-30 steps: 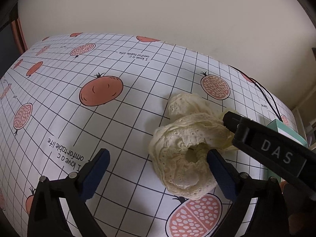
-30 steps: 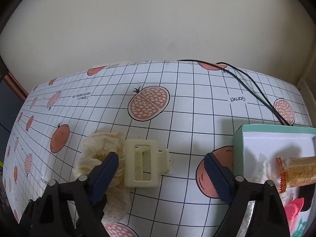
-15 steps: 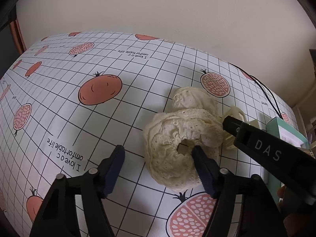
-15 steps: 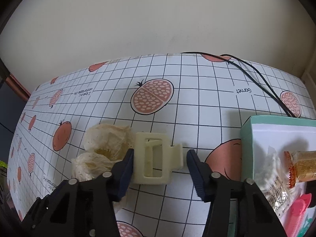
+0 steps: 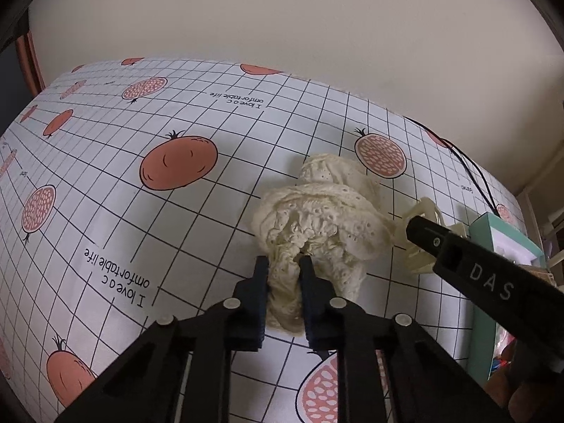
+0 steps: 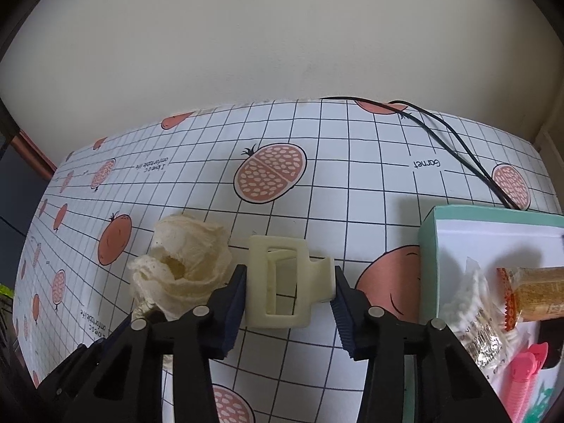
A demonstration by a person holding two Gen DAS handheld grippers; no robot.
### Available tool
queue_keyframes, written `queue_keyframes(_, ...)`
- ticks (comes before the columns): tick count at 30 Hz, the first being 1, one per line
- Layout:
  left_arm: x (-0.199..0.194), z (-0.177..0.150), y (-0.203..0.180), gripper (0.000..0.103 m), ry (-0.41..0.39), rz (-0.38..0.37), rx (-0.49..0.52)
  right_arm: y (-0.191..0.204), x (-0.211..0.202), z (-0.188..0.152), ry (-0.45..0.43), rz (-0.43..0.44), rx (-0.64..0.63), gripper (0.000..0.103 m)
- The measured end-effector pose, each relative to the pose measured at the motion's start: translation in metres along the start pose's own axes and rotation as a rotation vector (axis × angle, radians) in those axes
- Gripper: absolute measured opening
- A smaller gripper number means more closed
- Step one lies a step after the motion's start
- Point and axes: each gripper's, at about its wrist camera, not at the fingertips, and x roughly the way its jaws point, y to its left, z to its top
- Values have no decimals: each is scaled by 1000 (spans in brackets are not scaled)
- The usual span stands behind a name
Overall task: Organize objects
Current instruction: 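Grasp the cream lace scrunchie with the left tool while the right tool grasps the cream claw clip, then carry the scrunchie over the tray with the left tool while the right tool carries the clip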
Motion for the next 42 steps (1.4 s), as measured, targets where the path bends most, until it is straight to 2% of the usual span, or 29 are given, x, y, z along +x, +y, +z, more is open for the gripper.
queue_keyframes(14, -16, 5, 12, 14, -17, -34, -46, -1, -34, -4, -32, -1, -4, 48)
queue_keyframes(28, -54, -2, -6, 14, -50, -70, -29, -17, -95, -27, -90, 0, 11, 48)
queue_keyframes(42, -121, -11, -48, 13, -151, -91, 98, -76, -162, -59, -168, -27, 93, 48)
